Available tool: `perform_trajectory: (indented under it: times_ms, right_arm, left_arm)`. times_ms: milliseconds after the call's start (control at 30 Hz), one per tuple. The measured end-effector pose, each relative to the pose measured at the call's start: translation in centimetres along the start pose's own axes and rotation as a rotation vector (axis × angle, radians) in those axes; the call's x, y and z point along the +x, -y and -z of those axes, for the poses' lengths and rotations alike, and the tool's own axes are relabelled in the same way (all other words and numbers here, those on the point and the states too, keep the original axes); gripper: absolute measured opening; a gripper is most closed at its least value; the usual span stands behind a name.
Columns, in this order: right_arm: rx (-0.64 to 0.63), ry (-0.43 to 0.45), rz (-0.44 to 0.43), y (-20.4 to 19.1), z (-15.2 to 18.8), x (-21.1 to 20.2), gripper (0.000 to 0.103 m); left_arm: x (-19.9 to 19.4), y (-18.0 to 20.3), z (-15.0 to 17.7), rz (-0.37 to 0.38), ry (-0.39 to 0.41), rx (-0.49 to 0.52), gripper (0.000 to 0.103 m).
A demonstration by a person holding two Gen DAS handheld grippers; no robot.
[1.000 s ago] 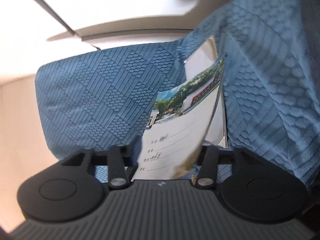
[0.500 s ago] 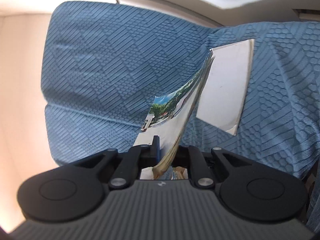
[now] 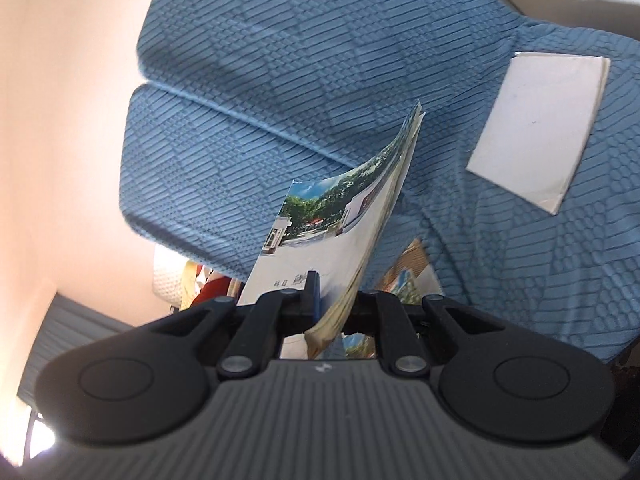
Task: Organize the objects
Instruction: 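Carry the held forms over the book stack with both grippers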
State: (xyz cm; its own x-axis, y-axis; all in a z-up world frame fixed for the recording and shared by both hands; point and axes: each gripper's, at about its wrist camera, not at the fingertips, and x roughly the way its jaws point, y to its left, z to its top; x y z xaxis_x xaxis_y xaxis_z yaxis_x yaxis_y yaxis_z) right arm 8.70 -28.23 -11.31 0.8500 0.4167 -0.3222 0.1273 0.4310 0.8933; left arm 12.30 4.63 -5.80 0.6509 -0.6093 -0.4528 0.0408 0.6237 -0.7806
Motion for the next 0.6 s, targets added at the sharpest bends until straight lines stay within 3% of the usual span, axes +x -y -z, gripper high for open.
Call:
perform_trajectory:
  times_ms: [300,600]
  right_arm:
    - [-0.086,-0.066,-0.032,-3.5,1.8,2.0,0.012]
    - [-0.133,-0.132,-0.027,-4.5,4.2,4.2,0.012]
  left_arm:
    - [-5.0,-2.3,-1.2,0.009,0.073,-0.018,0.001]
    - [-7.1,-5.4,-0.7,-0.023,0.1,-0.035,0.001]
